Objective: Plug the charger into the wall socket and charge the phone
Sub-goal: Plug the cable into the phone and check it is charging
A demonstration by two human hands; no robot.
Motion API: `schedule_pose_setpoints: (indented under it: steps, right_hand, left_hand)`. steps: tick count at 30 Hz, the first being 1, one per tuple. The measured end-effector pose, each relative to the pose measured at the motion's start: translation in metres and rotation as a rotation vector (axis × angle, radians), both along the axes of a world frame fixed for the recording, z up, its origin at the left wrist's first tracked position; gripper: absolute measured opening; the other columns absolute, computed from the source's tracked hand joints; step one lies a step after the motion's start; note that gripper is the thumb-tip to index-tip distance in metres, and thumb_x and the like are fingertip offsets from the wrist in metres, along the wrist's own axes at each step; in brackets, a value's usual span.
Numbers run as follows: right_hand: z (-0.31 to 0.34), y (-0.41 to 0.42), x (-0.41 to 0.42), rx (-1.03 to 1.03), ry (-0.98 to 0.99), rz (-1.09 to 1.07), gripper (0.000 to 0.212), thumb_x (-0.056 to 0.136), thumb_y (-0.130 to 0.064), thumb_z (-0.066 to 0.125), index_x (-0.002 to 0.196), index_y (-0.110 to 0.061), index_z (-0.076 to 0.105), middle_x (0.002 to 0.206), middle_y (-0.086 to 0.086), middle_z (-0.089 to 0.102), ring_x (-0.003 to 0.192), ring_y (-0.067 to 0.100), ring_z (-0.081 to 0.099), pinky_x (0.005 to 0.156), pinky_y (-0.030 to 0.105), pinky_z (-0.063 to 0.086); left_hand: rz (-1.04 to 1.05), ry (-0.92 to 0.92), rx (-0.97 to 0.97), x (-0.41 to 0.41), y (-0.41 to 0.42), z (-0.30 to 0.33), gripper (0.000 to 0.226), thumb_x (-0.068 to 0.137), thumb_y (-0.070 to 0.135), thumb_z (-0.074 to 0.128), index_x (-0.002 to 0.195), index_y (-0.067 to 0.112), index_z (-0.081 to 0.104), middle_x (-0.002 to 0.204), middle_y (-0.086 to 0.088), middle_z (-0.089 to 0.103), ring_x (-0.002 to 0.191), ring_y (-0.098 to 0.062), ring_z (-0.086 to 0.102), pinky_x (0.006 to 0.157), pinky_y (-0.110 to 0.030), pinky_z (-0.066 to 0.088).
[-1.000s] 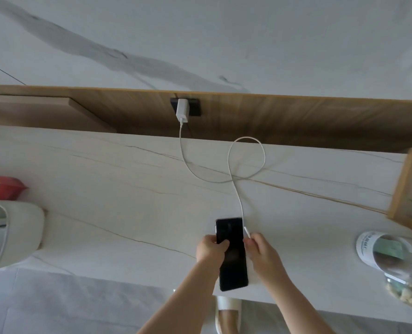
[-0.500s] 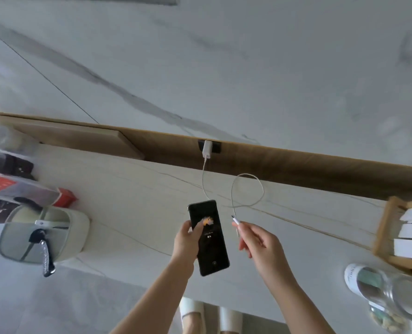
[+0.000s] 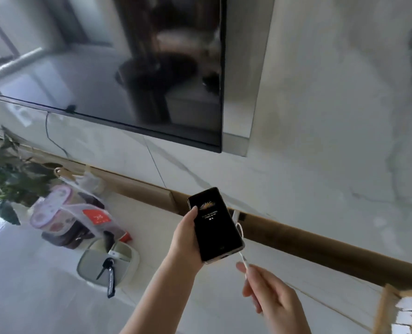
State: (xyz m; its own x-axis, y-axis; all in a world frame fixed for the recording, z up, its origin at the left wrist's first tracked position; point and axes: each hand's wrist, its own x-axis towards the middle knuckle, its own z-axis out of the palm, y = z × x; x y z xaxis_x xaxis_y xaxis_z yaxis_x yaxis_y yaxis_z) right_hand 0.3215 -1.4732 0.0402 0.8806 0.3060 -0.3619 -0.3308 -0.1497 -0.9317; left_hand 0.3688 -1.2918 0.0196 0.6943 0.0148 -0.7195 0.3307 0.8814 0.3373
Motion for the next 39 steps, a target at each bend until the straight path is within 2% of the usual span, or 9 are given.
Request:
schedule_pose_setpoints:
  steps: [2,6,9,15,18,23,29,35,39]
  right_hand:
    - [0.030,0.007,-0.005,0.003,-0.068,-0.029,0.025,0.072,-0.048,0.052,0.083,-0.039,0.073,0.057,-0.009,0.058,0.047,0.001,0.046,0.051,0.012,0.041]
    - [0.074,0.020,-0.012,-0.039,-0.230,-0.031,0.019,0.071,-0.049,0.057,0.070,-0.034,0.068,0.056,-0.006,0.063,0.047,0.001,0.052,0.052,0.011,0.044]
    - [0.093,0.027,-0.016,-0.079,-0.275,-0.021,0.019,0.082,-0.032,0.065,0.064,-0.025,0.066,0.055,-0.002,0.066,0.045,0.005,0.054,0.050,0.011,0.044]
    - [0.117,0.031,-0.020,-0.041,-0.242,-0.017,0.024,0.085,-0.023,0.064,0.062,-0.015,0.064,0.048,0.003,0.062,0.040,0.012,0.050,0.045,0.014,0.039]
    - [0.127,0.032,-0.022,-0.019,-0.224,-0.013,0.025,0.085,-0.024,0.064,0.061,-0.016,0.064,0.047,0.002,0.060,0.041,0.011,0.049,0.044,0.013,0.038]
    - [0.140,0.030,-0.022,-0.023,-0.204,-0.020,0.024,0.086,-0.024,0.063,0.065,-0.011,0.065,0.044,0.000,0.055,0.040,0.011,0.043,0.042,0.017,0.037]
    - [0.151,0.028,-0.023,-0.028,-0.240,-0.035,0.026,0.085,-0.025,0.064,0.061,-0.015,0.062,0.044,-0.001,0.055,0.040,0.010,0.044,0.041,0.016,0.037]
    - [0.156,0.028,-0.024,-0.035,-0.187,-0.043,0.026,0.087,-0.024,0.062,0.070,-0.004,0.065,0.043,0.000,0.053,0.038,0.010,0.042,0.039,0.015,0.035]
    - [0.159,0.033,-0.025,-0.059,-0.177,-0.027,0.027,0.087,-0.027,0.060,0.073,-0.005,0.066,0.044,-0.001,0.055,0.039,0.007,0.044,0.040,0.016,0.038]
  left_hand:
    - [0.003,-0.111,-0.075,-0.004,0.002,0.031,0.049,0.095,0.042,0.038,0.118,0.005,0.059,0.113,-0.026,0.066,0.092,-0.039,0.068,0.081,-0.051,0.053]
    - [-0.003,-0.229,-0.162,-0.012,0.004,0.073,0.053,0.098,0.044,0.031,0.120,0.005,0.059,0.109,-0.027,0.066,0.090,-0.039,0.069,0.088,-0.056,0.046]
    - [-0.037,-0.265,-0.183,-0.019,0.003,0.094,0.053,0.097,0.045,0.031,0.117,0.004,0.060,0.107,-0.024,0.064,0.093,-0.037,0.065,0.091,-0.053,0.045]
    - [-0.049,-0.310,-0.201,-0.027,0.000,0.125,0.055,0.097,0.044,0.030,0.129,0.005,0.051,0.111,-0.024,0.059,0.098,-0.035,0.059,0.083,-0.049,0.052]
    - [-0.049,-0.325,-0.204,-0.027,0.001,0.138,0.055,0.098,0.041,0.030,0.135,0.005,0.046,0.119,-0.025,0.056,0.102,-0.036,0.057,0.087,-0.051,0.049]
    - [-0.091,-0.359,-0.216,-0.026,0.003,0.154,0.054,0.098,0.041,0.029,0.136,0.006,0.045,0.128,-0.023,0.052,0.108,-0.036,0.055,0.088,-0.054,0.046]
    - [-0.142,-0.390,-0.187,-0.022,0.000,0.158,0.056,0.098,0.044,0.026,0.136,0.006,0.045,0.117,-0.025,0.057,0.105,-0.037,0.056,0.098,-0.055,0.037]
    - [-0.212,-0.515,-0.140,-0.022,0.001,0.157,0.061,0.094,0.050,0.030,0.137,0.009,0.043,0.119,-0.021,0.055,0.112,-0.038,0.050,0.098,-0.055,0.041]
    - [-0.182,-0.579,-0.189,-0.023,-0.006,0.162,0.066,0.091,0.059,0.029,0.131,0.011,0.050,0.123,-0.022,0.060,0.113,-0.041,0.059,0.094,-0.061,0.046]
